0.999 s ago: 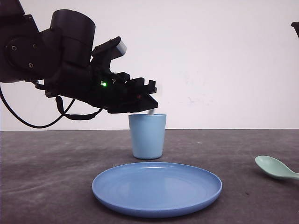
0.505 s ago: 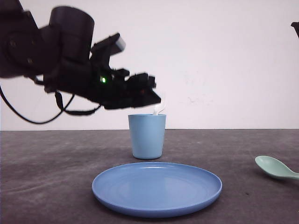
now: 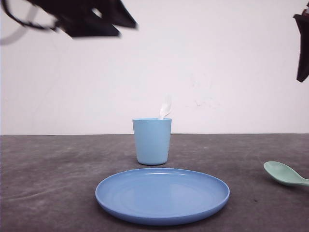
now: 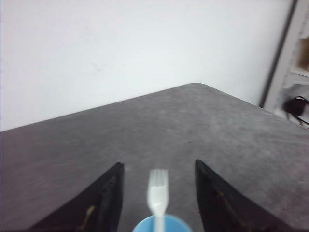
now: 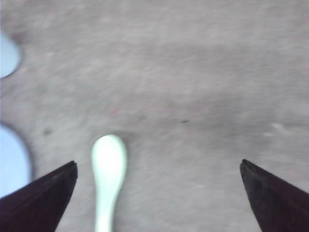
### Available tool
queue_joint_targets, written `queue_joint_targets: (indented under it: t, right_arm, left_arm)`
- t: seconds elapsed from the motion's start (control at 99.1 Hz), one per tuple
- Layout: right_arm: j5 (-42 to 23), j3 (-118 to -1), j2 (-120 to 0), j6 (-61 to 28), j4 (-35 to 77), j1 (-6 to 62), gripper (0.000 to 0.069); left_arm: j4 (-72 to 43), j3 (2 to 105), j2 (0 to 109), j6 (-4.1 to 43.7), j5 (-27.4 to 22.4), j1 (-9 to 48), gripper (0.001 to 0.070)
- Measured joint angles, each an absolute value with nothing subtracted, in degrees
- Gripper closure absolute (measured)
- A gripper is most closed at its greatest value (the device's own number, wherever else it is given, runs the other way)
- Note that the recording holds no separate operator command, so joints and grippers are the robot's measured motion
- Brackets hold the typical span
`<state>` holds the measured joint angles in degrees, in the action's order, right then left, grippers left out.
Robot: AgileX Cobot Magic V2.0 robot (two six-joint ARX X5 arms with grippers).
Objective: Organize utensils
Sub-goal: 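Lower the right gripper onto the mint-green spoon and grasp its handle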
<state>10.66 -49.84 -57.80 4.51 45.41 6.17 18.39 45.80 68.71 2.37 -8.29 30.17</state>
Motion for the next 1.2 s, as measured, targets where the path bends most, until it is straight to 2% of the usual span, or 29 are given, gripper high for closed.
queue_joint_targets:
  t: [0.323,0.585,0.787,1.06,1.131,1.201]
  right_arm:
    - [10.4,-49.8,-62.7,7.2,46.1,15.1,0.0011]
    - [7.5,-49.8,-72.4,9.0,45.0,20.0,0.0011]
    - [7.1,-49.8,-80.0,9.5,40.9,22.2,0.0011]
    - [2.8,-49.8,-86.3,10.4,38.2,24.2,0.0035]
    - [2.5,-49.8,-86.7,10.7,37.7,24.5,0.0072]
    - [1.2,-49.8,-86.9,10.8,37.0,25.2,0.0155]
  left_arm:
    - [-12.5,45.8,47.7,2.3,1.3,18.9,0.0433]
    - [-31.6,45.8,42.0,1.2,3.1,11.4,0.0433]
    - [-34.5,45.8,42.0,1.0,3.1,10.7,0.0433]
    - [-34.5,45.8,42.0,1.0,3.1,10.7,0.0433]
    - [-34.5,45.8,42.0,1.0,3.1,10.7,0.0433]
    - [-34.5,45.8,42.0,1.0,3.1,10.7,0.0433]
